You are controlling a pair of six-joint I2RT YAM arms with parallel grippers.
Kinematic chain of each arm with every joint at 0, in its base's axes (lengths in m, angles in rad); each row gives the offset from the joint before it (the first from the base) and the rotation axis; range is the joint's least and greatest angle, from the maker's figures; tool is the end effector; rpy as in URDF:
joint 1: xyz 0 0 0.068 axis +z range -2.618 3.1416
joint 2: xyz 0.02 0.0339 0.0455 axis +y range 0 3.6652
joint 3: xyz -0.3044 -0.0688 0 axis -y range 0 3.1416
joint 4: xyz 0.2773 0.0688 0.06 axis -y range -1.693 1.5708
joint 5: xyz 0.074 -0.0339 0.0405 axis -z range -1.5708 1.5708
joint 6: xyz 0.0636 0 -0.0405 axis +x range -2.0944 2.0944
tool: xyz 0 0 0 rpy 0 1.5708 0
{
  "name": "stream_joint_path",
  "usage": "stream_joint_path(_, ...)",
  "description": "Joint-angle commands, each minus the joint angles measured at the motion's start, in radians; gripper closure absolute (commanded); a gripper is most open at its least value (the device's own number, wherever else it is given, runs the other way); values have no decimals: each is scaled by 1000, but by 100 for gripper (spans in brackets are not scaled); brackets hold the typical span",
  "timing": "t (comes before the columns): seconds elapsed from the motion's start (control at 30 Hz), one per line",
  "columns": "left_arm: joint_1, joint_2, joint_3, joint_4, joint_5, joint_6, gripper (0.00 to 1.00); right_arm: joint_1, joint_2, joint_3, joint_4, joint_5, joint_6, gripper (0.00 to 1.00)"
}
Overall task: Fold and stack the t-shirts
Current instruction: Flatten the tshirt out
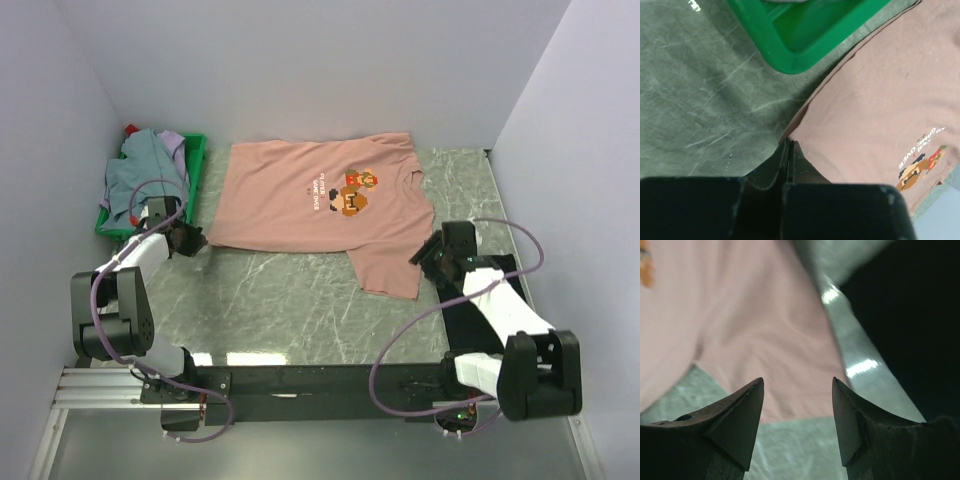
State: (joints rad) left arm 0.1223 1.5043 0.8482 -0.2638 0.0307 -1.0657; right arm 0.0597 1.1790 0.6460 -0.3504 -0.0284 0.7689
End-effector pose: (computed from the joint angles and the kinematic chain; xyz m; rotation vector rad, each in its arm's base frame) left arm 0.3372 0.0395 0.1862 -1.4121 2.1144 -0.4246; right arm 0.2598 0.0173 0.1993 0.8545 2.3444 0.3919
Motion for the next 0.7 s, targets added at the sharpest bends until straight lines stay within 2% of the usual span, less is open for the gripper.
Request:
stream_joint_path(0.0,-6,-35,-23,11,-25,29,99,18,-88,-52,-64,99,27,36)
stream_joint_path(0.2,-6,-41,-64,38,-15,21,99,25,-61,-72,-93,124,21,39)
stream_joint_path(0.3,-7,-53,-75,57,-11,19,96,26,-53,-92,-78,110,21,43)
stream_joint_path(0.47,-7,-73,-77,67,-17,29,94,49,-47,-129,-62,96,27,44)
stream_joint_path(0.57,-7,-73,-77,66,-23,33,94,60,-38,-149,-50,87,32,45)
stream_joint_path(0.67,-7,-67,-83,72,-20,32,96,71,-27,-164,-30,79,38,50)
